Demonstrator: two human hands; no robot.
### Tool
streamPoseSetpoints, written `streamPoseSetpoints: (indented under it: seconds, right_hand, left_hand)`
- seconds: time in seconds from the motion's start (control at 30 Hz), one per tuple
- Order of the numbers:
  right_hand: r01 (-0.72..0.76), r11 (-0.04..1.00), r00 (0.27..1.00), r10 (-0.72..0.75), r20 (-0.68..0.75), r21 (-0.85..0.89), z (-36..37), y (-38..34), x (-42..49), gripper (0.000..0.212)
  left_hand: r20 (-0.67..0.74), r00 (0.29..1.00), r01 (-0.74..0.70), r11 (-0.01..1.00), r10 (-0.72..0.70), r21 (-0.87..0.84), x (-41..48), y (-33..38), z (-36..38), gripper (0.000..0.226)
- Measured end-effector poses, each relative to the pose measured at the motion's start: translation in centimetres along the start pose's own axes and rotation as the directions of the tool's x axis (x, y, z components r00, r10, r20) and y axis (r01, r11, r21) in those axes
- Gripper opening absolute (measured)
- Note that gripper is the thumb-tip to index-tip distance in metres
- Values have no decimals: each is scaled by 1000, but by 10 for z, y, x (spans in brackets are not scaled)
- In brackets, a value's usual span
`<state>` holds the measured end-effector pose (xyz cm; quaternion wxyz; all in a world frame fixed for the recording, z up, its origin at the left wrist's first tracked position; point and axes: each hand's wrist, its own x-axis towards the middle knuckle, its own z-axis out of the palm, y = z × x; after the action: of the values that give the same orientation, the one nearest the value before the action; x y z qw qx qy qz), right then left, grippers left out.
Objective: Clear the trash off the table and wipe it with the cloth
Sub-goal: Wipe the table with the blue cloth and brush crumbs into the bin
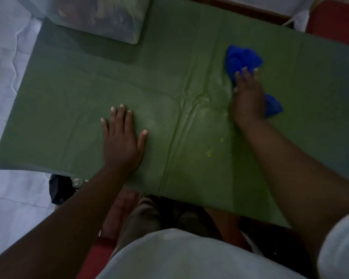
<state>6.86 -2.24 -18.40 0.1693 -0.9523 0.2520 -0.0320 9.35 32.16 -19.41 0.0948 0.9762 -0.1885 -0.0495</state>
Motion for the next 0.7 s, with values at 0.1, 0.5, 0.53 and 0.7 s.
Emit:
streamPoseSetpoints:
  seconds: [0.1,0.5,0.53,0.7]
  right_hand:
    - [422,906,902,-422,89,21,33,-65,-88,45]
    - [173,984,979,-168,112,-38,-36,97,-51,52]
    - [64,998,996,-64,70,-9,-42,109,-38,55]
    - [16,1000,1000,-16,7,-11,-13,36,-78,47]
  left_hand:
    - [12,1000,-3,1000,3,14,-2,-2,0,70]
    - [11,1000,-21,998,20,52,-3,-1,2,71]
    - [10,1000,-19,998,18,57,-4,-1,2,71]
    - [4,999,32,999,-33,34,-2,11,-1,68]
